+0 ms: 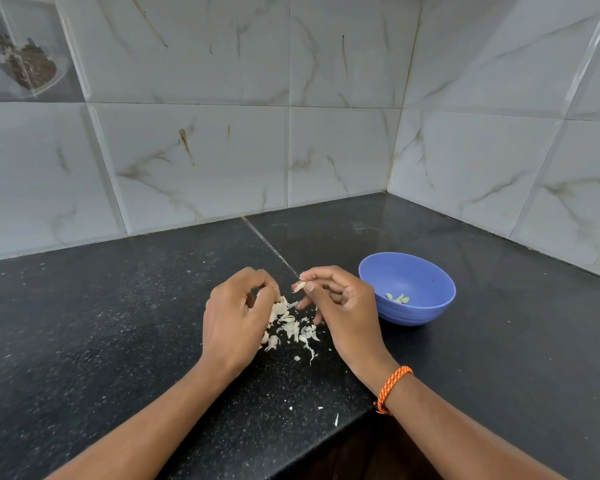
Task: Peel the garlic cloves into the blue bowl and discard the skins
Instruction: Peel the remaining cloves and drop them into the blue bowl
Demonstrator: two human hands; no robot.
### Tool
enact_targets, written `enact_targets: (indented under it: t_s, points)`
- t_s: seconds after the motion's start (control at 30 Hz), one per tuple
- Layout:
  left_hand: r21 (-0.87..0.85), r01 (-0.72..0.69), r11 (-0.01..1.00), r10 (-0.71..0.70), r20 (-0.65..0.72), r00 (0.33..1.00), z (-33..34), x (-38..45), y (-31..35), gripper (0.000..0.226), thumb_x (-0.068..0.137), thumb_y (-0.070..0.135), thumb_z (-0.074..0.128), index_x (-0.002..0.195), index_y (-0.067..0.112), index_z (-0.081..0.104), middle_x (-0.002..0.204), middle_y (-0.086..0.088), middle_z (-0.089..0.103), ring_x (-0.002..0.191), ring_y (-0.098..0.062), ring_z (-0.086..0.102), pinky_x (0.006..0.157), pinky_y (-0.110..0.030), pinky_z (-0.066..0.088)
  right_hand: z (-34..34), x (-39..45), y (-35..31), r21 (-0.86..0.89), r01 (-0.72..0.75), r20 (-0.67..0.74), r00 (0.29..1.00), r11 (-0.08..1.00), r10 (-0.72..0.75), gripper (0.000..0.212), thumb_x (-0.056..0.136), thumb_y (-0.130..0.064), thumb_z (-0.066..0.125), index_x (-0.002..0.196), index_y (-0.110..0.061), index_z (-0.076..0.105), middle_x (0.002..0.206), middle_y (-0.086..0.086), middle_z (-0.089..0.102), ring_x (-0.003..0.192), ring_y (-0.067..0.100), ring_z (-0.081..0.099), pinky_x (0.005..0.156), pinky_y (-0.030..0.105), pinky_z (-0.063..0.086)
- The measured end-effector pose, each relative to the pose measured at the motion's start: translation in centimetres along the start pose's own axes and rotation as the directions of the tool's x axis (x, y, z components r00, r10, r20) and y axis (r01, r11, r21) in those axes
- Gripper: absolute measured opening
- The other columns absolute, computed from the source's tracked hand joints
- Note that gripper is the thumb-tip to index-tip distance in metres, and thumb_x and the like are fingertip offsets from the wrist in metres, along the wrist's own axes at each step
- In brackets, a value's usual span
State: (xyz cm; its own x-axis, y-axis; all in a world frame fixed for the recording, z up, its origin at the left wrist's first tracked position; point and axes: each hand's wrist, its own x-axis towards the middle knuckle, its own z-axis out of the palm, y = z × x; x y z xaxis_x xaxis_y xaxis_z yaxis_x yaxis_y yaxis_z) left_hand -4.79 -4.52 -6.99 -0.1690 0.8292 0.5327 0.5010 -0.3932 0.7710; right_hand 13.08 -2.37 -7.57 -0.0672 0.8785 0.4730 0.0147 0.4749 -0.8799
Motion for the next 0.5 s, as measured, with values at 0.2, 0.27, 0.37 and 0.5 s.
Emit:
enact_targets:
  t_s: [0.2, 0.27, 0.37, 0.5]
  points:
    - [0.098, -0.050, 0.994, 0.049, 0.007, 0.999, 0.29, 0.15, -0.69, 0.017, 0.092, 0.031, 0.083, 0.087, 0.037, 0.068, 0.092, 0.014, 0.069, 0.058, -0.010, 0.056, 0.059, -0.035, 0.050, -0.02, -0.17, -0.09, -0.030, 0.017, 0.007, 1.000, 0.999, -0.017, 0.010, 0.103, -0.009, 0.068, 0.107, -0.015, 0.076, 0.098, 0.000, 0.080, 0.082, 0.022, 0.079, 0.058, 0.029, 0.055]
    - [0.065, -0.019, 0.998, 0.017, 0.022, 1.000, 0.27, 0.19, -0.76, 0.023, 0.091, 0.024, 0.085, 0.095, 0.041, 0.070, 0.094, 0.015, 0.069, 0.055, -0.009, 0.055, 0.060, -0.033, 0.050, -0.05, -0.11, -0.07, -0.032, 0.017, -0.002, 1.000, 0.999, -0.017, 0.010, 0.102, -0.009, 0.070, 0.107, -0.014, 0.077, 0.098, 0.000, 0.080, 0.082, 0.022, 0.079, 0.058, 0.030, 0.056]
    - [0.017, 0.004, 1.000, -0.005, 0.040, 0.999, 0.27, 0.18, -0.72, 0.018, 0.094, 0.023, 0.082, 0.094, 0.041, 0.077, 0.100, 0.020, 0.074, 0.060, -0.015, 0.064, 0.065, -0.047, 0.059, -0.11, -0.04, 0.03, -0.032, 0.018, -0.001, 1.000, 0.999, -0.018, 0.009, 0.101, -0.008, 0.071, 0.106, -0.013, 0.077, 0.098, 0.000, 0.081, 0.083, 0.020, 0.079, 0.059, 0.028, 0.056]
    - [-0.017, 0.021, 1.000, -0.020, 0.066, 0.998, 0.38, 0.12, -0.83, 0.009, 0.096, 0.030, 0.081, 0.092, 0.039, 0.080, 0.101, 0.020, 0.076, 0.061, -0.021, 0.070, 0.065, -0.053, 0.061, -0.25, 0.05, 0.24, -0.033, 0.004, -0.006, 1.000, 0.999, -0.004, 0.010, 0.099, -0.008, 0.075, 0.106, -0.014, 0.080, 0.099, -0.002, 0.081, 0.088, 0.019, 0.079, 0.060, 0.028, 0.058]
